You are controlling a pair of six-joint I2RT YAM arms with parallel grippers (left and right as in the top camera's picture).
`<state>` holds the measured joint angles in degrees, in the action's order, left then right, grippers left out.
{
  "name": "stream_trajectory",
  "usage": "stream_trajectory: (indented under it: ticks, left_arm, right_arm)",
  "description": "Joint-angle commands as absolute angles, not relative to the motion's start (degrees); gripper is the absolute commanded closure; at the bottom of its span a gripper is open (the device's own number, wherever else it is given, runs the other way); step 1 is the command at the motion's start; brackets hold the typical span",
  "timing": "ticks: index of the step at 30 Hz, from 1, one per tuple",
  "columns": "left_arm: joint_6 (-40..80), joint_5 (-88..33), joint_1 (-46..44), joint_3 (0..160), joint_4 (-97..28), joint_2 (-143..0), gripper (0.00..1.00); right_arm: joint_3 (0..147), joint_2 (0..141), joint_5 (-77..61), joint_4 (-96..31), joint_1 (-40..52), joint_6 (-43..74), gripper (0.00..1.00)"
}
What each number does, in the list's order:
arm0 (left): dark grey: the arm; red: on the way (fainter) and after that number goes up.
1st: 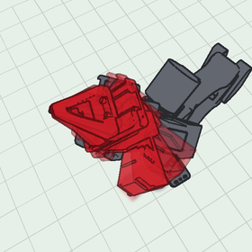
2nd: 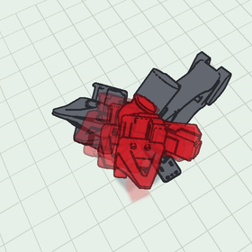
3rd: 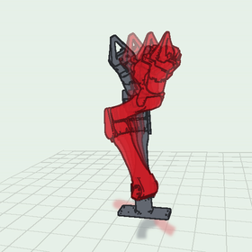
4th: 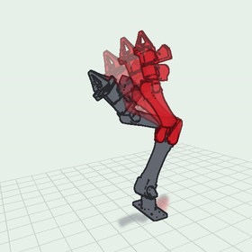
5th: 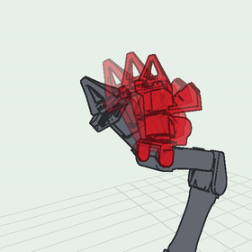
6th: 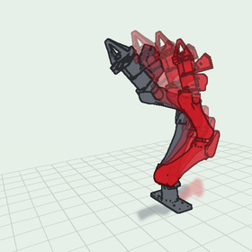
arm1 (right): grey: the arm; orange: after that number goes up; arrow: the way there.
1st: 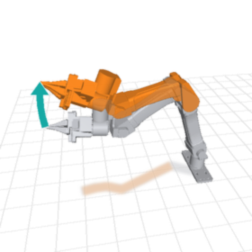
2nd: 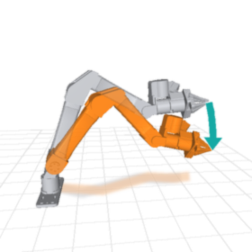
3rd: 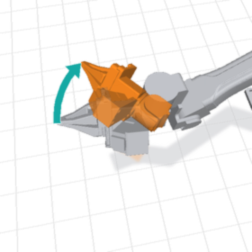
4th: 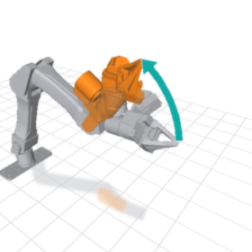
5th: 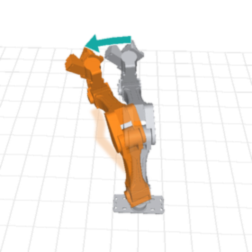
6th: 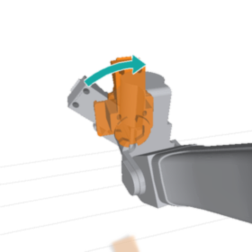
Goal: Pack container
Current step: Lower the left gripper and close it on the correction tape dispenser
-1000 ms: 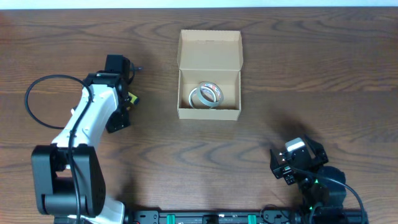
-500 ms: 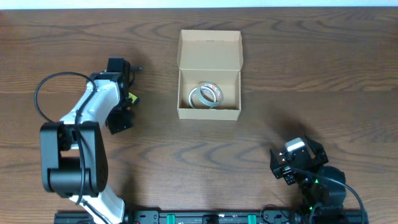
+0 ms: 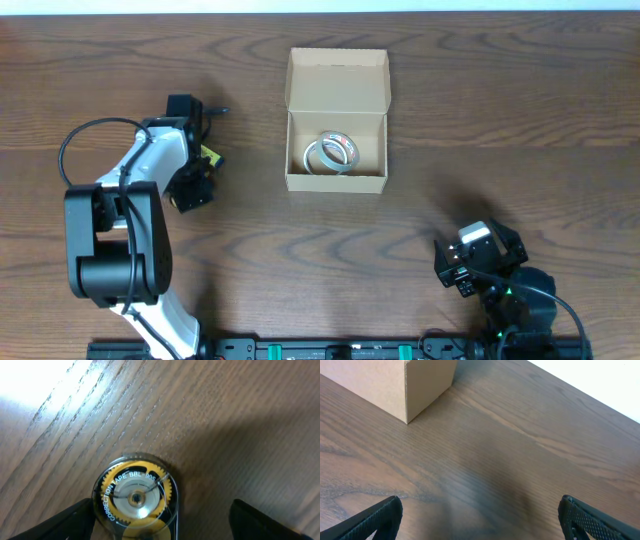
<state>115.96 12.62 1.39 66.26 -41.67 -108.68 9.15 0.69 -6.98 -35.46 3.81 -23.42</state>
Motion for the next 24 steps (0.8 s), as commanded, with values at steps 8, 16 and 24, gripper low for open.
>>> stream_trajectory:
  ticks: [8, 16, 24]
  left_arm:
    - [119.39, 9.21, 1.96, 66.06, -41.23, -110.8, 0.21]
    - [119.37, 7.86, 1.96, 66.04, -41.23, -111.28, 0.41]
    - [119.39, 7.81, 1.96, 66.04, -41.23, -111.28, 0.62]
  right_arm:
    - [8.97, 0.34, -6.87, -35.57, 3.4, -22.76, 0.01]
    - [8.97, 0.34, -6.87, -35.57, 3.4, -22.76, 0.01]
    - [8.97, 0.34, -6.87, -35.57, 3.4, -22.76, 0.01]
